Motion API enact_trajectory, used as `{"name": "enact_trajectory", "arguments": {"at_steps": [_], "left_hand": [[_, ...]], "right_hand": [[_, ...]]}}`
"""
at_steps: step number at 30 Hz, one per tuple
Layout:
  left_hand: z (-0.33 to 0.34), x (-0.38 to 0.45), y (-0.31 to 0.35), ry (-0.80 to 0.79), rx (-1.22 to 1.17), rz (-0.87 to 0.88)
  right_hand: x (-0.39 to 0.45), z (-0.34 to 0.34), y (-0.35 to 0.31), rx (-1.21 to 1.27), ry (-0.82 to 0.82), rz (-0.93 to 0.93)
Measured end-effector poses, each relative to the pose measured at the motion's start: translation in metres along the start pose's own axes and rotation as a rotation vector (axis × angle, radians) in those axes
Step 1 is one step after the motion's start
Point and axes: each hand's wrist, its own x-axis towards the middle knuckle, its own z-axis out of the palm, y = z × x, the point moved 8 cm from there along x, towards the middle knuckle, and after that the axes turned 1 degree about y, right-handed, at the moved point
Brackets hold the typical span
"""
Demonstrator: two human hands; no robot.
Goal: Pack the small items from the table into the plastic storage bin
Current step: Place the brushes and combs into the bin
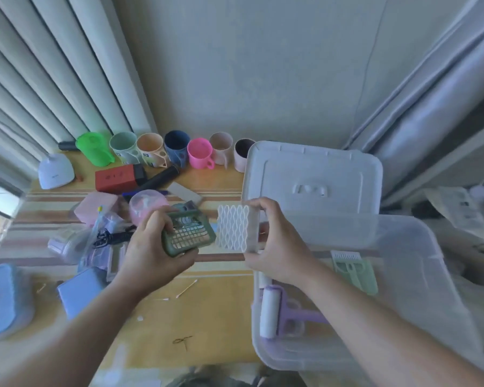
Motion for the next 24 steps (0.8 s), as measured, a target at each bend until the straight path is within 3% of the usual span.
{"name": "enact_trajectory", "arguments": {"at_steps": [6, 11, 16, 19, 24], "left_hand": [[0.05, 0.006, 0.118, -0.036, -0.144, 0.204], [0.125, -0.008, 0.18, -0.196, -0.198, 0.29], [0.189, -0.031, 0.205, -0.337, -0.165, 0.317], [0.211, -0.04, 0.206, -0.381, -0.129, 0.273], [0.223, -0.047, 0.198, -0.391, -0.035, 0.202]], "right_hand": [[-0.089, -0.113, 0.112, -0.059, 0.097, 0.259], [-0.149, -0.145, 0.222, -0.199, -0.132, 0.522], [-0.166, -0.131, 0.266, -0.532, -0.389, 0.509], [-0.157, -0.113, 0.271, -0.774, -0.514, 0.407], [-0.138, -0.084, 0.281, -0.801, -0.599, 0.349]]}}
